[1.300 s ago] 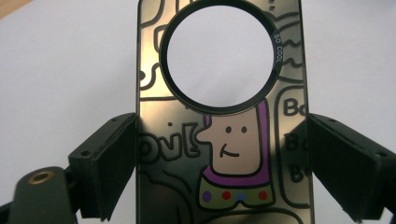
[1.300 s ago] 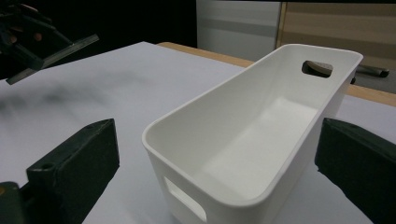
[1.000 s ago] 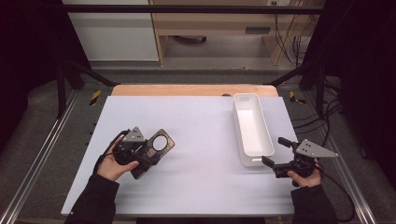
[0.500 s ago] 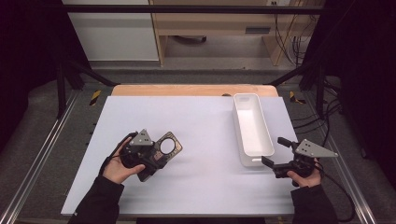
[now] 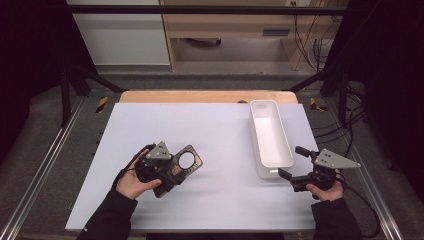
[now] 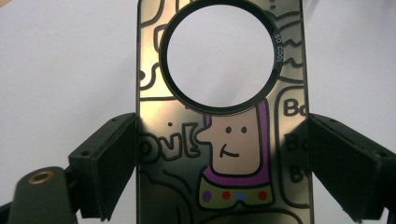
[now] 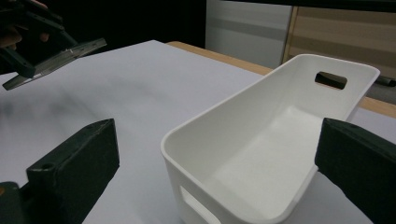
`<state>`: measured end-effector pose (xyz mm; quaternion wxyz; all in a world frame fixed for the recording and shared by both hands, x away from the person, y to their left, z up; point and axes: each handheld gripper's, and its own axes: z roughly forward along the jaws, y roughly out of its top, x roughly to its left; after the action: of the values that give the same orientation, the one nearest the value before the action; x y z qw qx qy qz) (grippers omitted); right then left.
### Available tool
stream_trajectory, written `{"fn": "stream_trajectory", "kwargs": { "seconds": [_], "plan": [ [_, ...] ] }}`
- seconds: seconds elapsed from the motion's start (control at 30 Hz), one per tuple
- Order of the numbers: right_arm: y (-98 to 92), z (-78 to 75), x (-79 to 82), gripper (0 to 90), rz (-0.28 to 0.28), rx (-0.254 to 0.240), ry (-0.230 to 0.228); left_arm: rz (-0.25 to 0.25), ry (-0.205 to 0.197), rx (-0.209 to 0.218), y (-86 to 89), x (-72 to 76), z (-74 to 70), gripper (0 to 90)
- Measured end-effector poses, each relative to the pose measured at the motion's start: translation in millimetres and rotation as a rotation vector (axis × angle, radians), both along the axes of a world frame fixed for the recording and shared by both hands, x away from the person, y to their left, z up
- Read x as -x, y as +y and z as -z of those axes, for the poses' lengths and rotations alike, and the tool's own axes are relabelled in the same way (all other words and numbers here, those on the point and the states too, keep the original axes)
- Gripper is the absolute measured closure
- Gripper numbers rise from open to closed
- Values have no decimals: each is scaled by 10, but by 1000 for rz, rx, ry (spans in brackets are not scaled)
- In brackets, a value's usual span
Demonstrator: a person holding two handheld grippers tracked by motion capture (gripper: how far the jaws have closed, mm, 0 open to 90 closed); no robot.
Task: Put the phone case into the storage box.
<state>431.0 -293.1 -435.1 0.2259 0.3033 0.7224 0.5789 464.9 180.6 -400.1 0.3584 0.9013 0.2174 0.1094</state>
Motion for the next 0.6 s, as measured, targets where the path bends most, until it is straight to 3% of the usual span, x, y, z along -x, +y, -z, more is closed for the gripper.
{"fn": "stream_trajectory", "kwargs": {
  "seconds": [0.6],
  "plan": [
    [244, -77, 21, 3, -81, 62, 0, 48, 2, -7, -102, 36, 5, 113]
  ]
}}
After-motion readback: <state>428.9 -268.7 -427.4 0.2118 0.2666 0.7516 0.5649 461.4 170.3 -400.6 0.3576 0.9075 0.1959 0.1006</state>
